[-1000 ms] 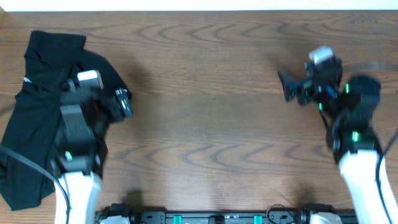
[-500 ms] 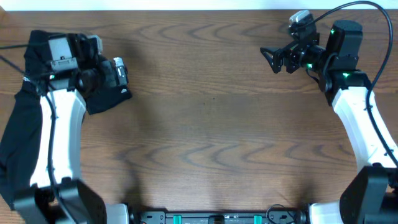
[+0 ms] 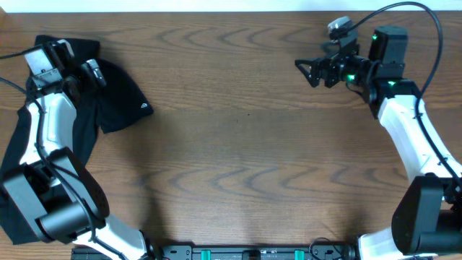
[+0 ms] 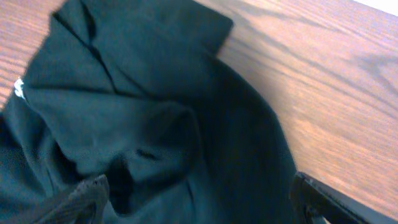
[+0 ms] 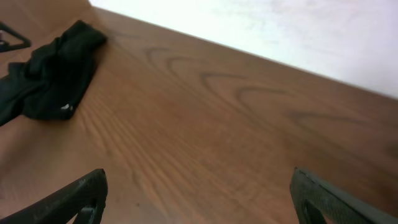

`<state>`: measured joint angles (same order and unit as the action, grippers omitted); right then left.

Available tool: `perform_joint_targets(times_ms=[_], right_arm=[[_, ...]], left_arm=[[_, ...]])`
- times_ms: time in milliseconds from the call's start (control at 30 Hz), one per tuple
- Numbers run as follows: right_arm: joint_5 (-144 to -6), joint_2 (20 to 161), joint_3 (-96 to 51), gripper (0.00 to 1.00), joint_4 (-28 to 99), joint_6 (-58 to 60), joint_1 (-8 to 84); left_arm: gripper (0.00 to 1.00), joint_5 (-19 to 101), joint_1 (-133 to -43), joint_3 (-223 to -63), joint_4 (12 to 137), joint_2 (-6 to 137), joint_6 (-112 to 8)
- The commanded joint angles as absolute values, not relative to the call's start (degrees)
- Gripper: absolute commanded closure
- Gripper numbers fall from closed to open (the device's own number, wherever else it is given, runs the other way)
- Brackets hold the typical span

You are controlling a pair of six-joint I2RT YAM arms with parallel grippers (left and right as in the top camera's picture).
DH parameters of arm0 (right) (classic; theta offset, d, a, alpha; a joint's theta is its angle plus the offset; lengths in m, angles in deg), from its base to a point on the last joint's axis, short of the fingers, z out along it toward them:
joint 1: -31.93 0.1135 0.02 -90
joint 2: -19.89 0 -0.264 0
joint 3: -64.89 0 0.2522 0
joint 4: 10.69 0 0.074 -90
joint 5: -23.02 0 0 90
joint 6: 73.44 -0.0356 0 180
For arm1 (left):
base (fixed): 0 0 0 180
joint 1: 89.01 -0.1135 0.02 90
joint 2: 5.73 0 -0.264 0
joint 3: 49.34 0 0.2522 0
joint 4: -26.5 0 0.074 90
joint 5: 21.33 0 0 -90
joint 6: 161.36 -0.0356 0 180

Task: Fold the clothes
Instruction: 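Reach the left gripper to the black t-shirt and grasp its top edge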

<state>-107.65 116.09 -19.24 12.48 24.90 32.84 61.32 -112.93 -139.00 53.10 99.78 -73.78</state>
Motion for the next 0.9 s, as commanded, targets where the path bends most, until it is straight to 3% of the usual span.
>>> perform_joint_targets(times_ms=[0, 700, 800, 867], right_arm=[[-108.26, 116.59, -20.42, 0.09, 13.03, 23.89, 34.33], [-107.49, 116.59, -20.42, 0.15, 14.47, 23.85, 35.33], [-107.49, 116.59, -20.42, 0.17, 14.45, 23.85, 35.33], [-107.49, 116.59, -20.42, 0.19, 14.43, 23.85, 35.33]], left_arm=[[0.07, 64.38, -113.30, -139.94, 51.40, 102.32, -74.54], [0.09, 68.29, -113.37, -139.94, 30.11, 117.05, -76.90], [0.18, 68.29, -113.37, -139.94, 28.32, 118.64, -76.88], [0.34, 68.29, -113.37, -139.94, 27.93, 119.34, -76.88]])
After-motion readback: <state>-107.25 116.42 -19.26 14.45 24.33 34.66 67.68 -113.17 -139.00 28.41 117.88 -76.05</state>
